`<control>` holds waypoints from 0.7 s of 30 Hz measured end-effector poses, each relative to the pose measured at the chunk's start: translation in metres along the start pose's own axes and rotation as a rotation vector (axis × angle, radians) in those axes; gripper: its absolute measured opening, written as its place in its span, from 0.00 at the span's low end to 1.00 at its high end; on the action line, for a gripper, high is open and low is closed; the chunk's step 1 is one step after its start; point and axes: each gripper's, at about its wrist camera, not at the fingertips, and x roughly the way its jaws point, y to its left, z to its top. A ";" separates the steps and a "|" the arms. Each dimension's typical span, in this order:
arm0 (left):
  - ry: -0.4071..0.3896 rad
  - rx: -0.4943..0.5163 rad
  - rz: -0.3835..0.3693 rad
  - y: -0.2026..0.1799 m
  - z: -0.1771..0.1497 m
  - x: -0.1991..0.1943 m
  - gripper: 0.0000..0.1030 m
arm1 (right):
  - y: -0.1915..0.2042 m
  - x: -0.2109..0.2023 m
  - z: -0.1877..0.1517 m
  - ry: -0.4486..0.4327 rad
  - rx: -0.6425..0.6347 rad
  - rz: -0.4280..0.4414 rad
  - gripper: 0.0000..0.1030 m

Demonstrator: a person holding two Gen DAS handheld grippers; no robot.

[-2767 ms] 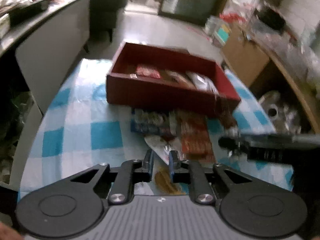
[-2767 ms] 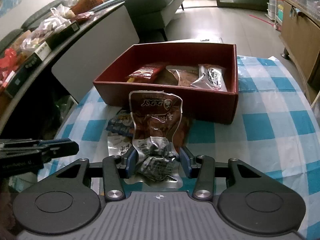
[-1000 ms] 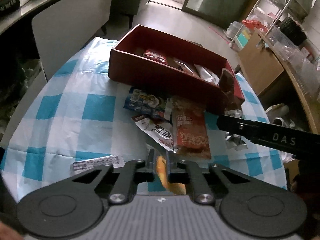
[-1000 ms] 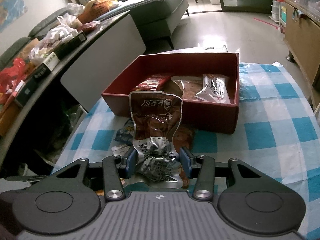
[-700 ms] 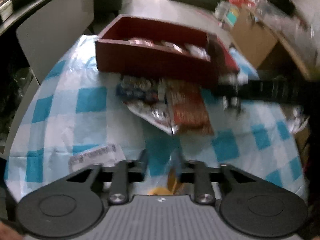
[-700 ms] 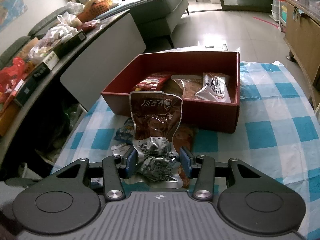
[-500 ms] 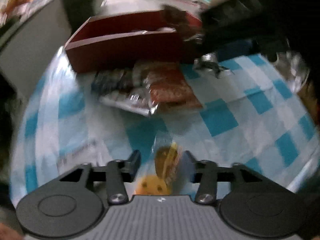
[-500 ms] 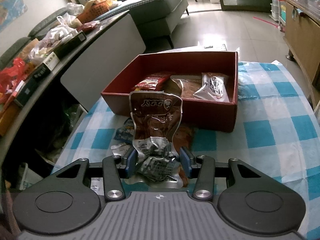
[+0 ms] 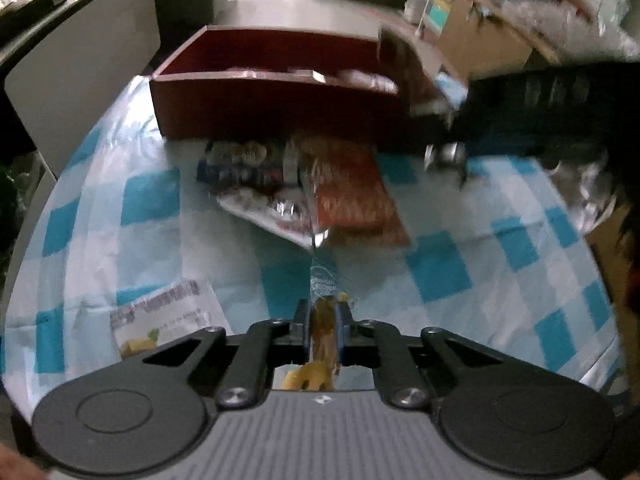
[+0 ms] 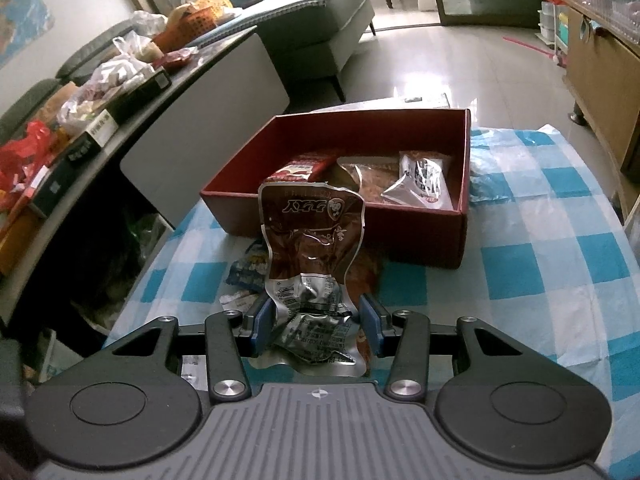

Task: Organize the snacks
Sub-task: 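Lift both held packets off the pile and carry them toward the red box, then lower the cake packet and foil pouch into the red box with both tools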

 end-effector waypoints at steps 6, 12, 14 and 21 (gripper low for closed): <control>0.014 0.020 0.007 0.002 -0.002 0.002 0.07 | 0.000 0.004 0.001 0.009 0.002 -0.013 0.52; -0.059 -0.051 -0.019 0.013 0.016 -0.017 0.07 | 0.000 0.001 0.004 -0.006 0.006 -0.003 0.52; -0.086 -0.061 -0.017 0.015 0.025 -0.022 0.07 | -0.002 0.000 0.005 -0.012 0.012 -0.002 0.52; -0.156 -0.084 -0.017 0.023 0.054 -0.028 0.07 | -0.004 -0.003 0.017 -0.053 0.029 -0.003 0.52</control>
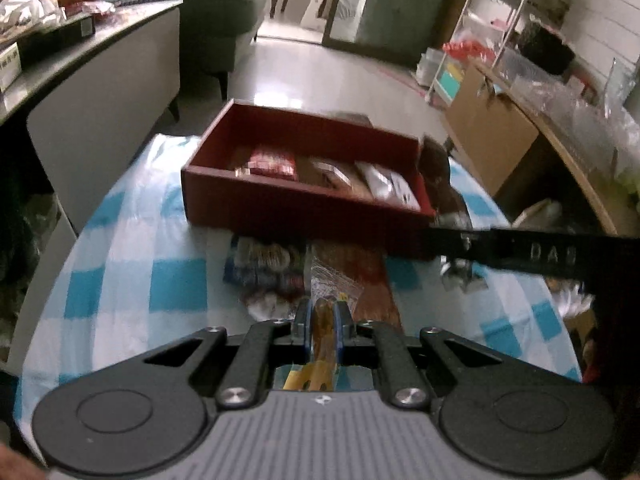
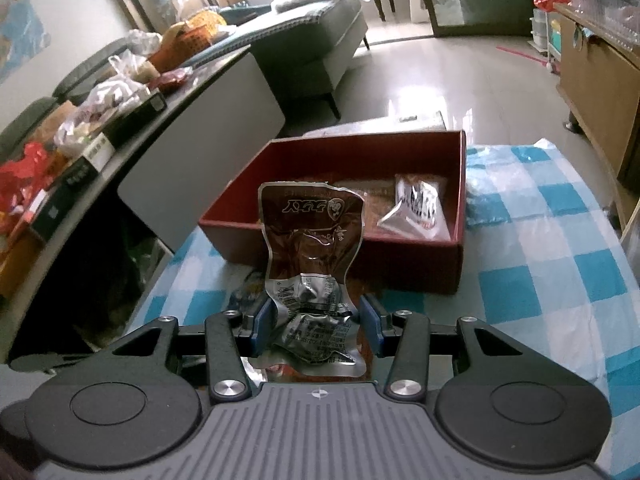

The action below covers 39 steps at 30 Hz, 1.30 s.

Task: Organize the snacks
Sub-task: 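Lower the cake packet and foil pouch into the red box with both tools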

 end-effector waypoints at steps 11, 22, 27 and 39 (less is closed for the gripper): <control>-0.064 0.021 0.007 0.000 0.038 0.017 0.07 | -0.005 0.009 0.018 -0.032 0.027 -0.020 0.52; -0.096 0.041 0.025 0.002 0.072 0.037 0.04 | -0.008 0.030 0.046 -0.047 0.037 -0.028 0.52; -0.057 0.035 -0.005 0.009 0.076 0.048 0.03 | -0.010 0.045 0.057 -0.041 0.039 -0.032 0.52; 0.067 0.070 0.032 -0.002 0.050 0.098 0.46 | -0.014 0.052 0.054 -0.009 0.049 -0.038 0.52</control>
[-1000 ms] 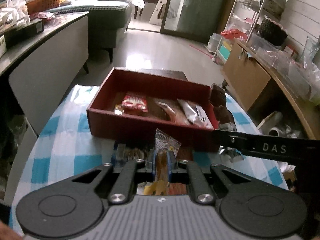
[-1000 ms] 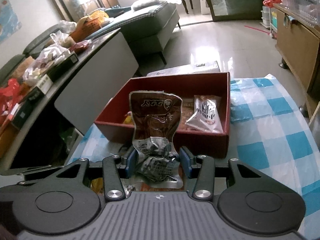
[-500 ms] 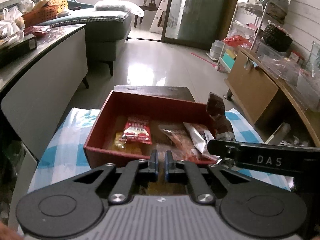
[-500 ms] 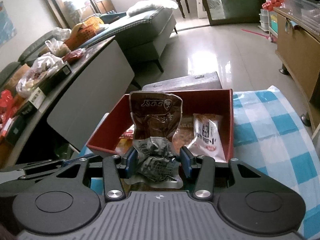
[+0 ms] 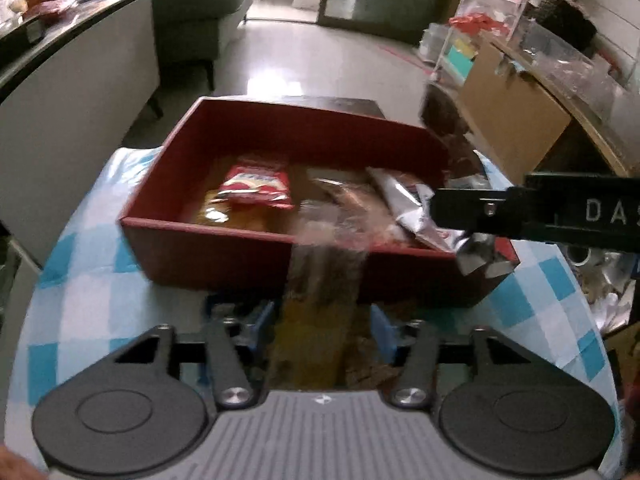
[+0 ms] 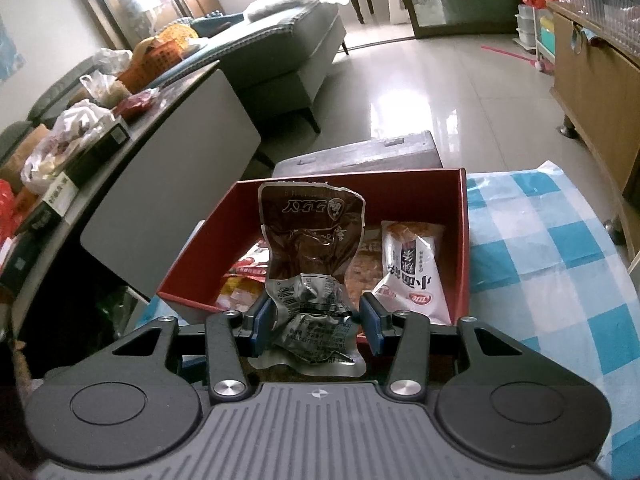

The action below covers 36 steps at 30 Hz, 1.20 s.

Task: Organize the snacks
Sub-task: 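Lower the cake packet and foil pouch into the red box with both tools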

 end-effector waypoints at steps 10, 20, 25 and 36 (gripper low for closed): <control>-0.020 -0.043 0.033 0.006 0.005 -0.008 0.14 | -0.006 -0.002 0.001 -0.002 0.007 -0.007 0.52; -0.119 -0.048 0.038 0.008 0.041 -0.022 0.14 | -0.007 0.003 0.013 -0.030 0.005 -0.018 0.52; -0.148 -0.019 0.063 0.005 0.060 -0.010 0.14 | -0.011 0.016 0.021 -0.026 0.008 -0.034 0.52; -0.170 -0.006 0.116 0.011 0.086 0.017 0.14 | -0.017 0.045 0.031 0.010 -0.006 -0.072 0.52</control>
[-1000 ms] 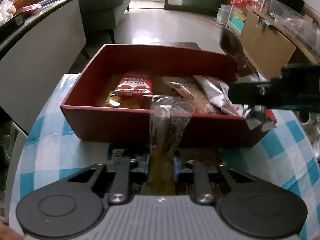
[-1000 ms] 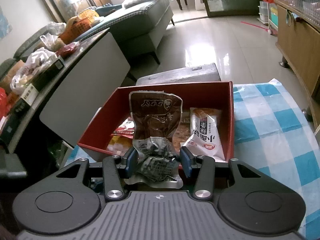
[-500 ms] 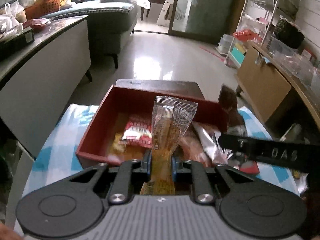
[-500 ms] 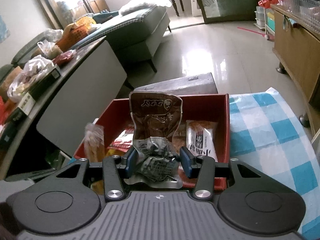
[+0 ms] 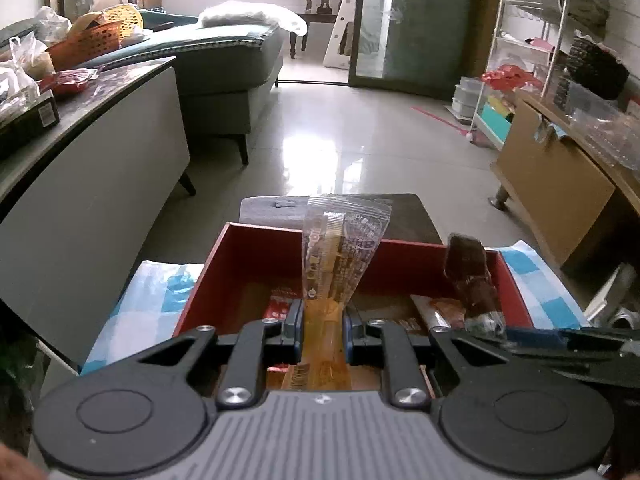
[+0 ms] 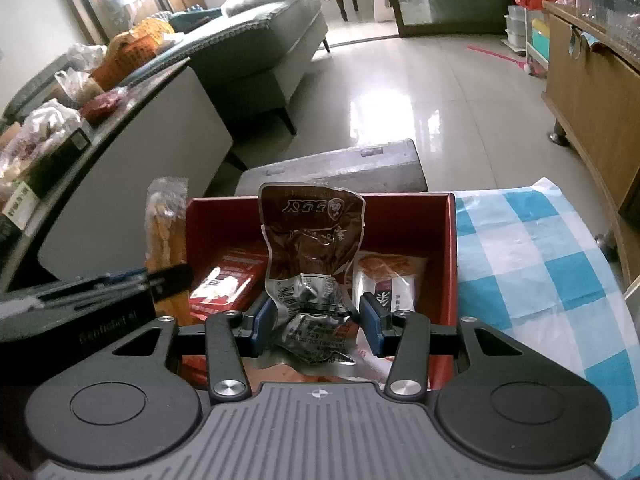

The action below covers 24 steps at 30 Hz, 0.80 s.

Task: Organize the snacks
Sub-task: 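Lower the cake packet and foil pouch into the red box with both tools, then open both tools to release the packets into the box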

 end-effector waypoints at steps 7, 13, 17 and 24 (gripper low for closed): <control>0.026 -0.002 0.025 0.002 0.000 0.019 0.15 | 0.003 0.015 0.001 0.027 -0.023 -0.012 0.52; 0.045 0.011 0.058 0.001 -0.001 0.026 0.22 | 0.005 0.027 -0.002 0.075 -0.049 -0.052 0.56; 0.045 0.014 0.059 0.001 -0.001 0.024 0.33 | 0.004 0.028 -0.004 0.082 -0.052 -0.066 0.59; 0.042 0.004 0.070 0.006 -0.001 0.016 0.39 | 0.008 0.022 -0.004 0.057 -0.068 -0.077 0.60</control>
